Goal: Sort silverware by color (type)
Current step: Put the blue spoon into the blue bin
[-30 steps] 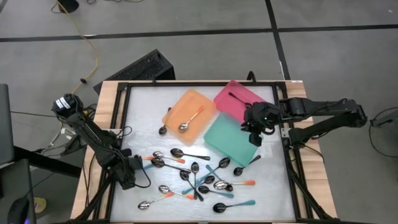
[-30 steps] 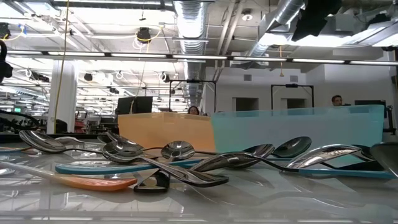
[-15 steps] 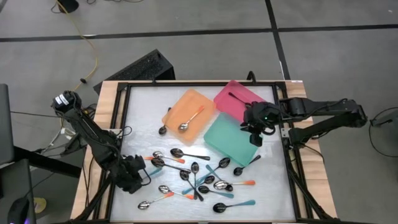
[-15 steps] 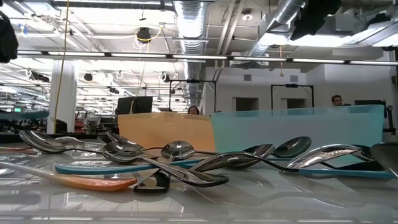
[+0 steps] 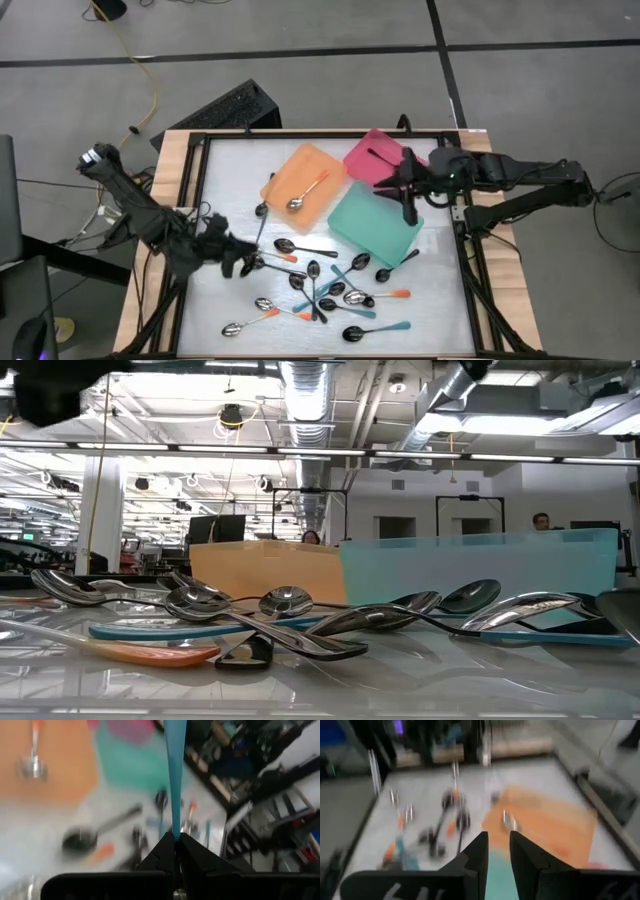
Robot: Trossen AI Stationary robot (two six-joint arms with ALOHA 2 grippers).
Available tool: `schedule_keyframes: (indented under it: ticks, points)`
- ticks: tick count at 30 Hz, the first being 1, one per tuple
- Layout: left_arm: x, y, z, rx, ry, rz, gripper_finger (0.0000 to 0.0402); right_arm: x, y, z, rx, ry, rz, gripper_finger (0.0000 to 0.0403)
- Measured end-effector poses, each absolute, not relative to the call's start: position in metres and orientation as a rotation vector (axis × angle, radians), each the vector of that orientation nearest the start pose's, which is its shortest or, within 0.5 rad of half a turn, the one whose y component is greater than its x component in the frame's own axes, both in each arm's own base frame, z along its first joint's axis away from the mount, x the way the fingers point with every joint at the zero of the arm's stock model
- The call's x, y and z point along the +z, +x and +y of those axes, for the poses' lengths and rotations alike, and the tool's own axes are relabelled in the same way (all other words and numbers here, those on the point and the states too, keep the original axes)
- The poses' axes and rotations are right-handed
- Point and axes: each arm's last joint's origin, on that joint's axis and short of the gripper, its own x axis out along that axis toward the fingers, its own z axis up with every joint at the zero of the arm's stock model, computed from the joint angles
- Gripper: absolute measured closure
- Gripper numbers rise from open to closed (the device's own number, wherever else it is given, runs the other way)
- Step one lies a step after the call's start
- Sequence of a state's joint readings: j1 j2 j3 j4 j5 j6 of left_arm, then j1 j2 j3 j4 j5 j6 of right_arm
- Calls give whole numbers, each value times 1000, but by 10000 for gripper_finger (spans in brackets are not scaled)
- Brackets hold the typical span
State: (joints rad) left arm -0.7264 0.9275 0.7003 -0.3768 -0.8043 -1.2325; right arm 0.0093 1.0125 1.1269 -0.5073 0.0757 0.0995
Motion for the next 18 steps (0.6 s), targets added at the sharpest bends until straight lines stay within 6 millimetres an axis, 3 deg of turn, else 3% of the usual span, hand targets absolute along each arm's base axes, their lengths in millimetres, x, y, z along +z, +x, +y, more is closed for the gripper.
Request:
schedule_keyframes:
  ticks: [5, 11, 18]
  points:
    - [298, 176, -85, 380, -621, 205, 401, 391, 223, -7, -110, 94, 206, 310]
    - [323, 202, -57, 446, -382, 109, 401, 393, 244, -13, -129, 115, 100, 302]
    - [331, 234, -31, 376, -286, -6, 401, 387, 277, -14, -92, 159, -9, 235]
